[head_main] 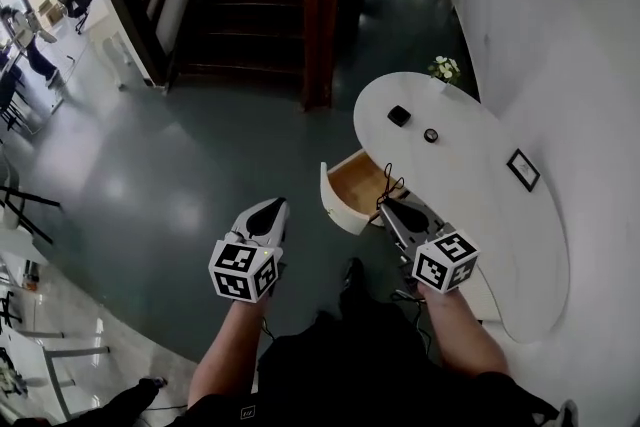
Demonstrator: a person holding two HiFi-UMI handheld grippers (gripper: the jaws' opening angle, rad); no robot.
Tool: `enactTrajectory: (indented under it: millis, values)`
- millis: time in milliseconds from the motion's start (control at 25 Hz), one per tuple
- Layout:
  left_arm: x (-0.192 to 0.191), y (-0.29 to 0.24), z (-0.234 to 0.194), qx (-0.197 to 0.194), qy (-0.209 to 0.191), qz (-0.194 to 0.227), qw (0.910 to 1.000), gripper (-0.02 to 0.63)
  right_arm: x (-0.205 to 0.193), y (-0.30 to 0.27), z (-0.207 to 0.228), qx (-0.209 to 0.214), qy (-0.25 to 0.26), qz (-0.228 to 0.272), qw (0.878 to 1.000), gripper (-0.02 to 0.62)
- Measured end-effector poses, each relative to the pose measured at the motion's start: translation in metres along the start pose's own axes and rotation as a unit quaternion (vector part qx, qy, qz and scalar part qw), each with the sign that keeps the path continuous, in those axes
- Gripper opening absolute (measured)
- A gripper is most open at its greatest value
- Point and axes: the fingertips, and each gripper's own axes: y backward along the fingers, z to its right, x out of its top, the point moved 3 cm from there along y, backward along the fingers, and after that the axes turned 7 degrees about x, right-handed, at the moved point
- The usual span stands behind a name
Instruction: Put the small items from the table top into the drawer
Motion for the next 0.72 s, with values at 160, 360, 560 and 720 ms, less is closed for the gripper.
enactTrajectory:
  millis: [160, 360, 560, 720]
  values:
    - [0.003, -0.021, -0.010, 0.015, 0.003, -0.005, 0.9999, 0.011, 0.005, -0.021, 0.025, 0.012, -0.001, -0.002, 1.000, 0.034]
    - [0.006, -0.066, -0.017, 0.026, 0.005, -0.020, 0.9995, 0.011, 0.005, -0.049, 0.070, 0.029, -0.015, -0.012, 0.999, 0.035]
    - [0.010, -0.113, -0.020, 0.035, 0.006, -0.040, 0.9986, 0.011, -0.001, -0.076, 0.110, 0.048, -0.026, -0.032, 0.998, 0.035]
    - [0.012, -0.148, -0.013, 0.035, 0.002, -0.056, 0.9978, 0.011, -0.008, -0.092, 0.139, 0.063, -0.034, -0.047, 0.996, 0.034]
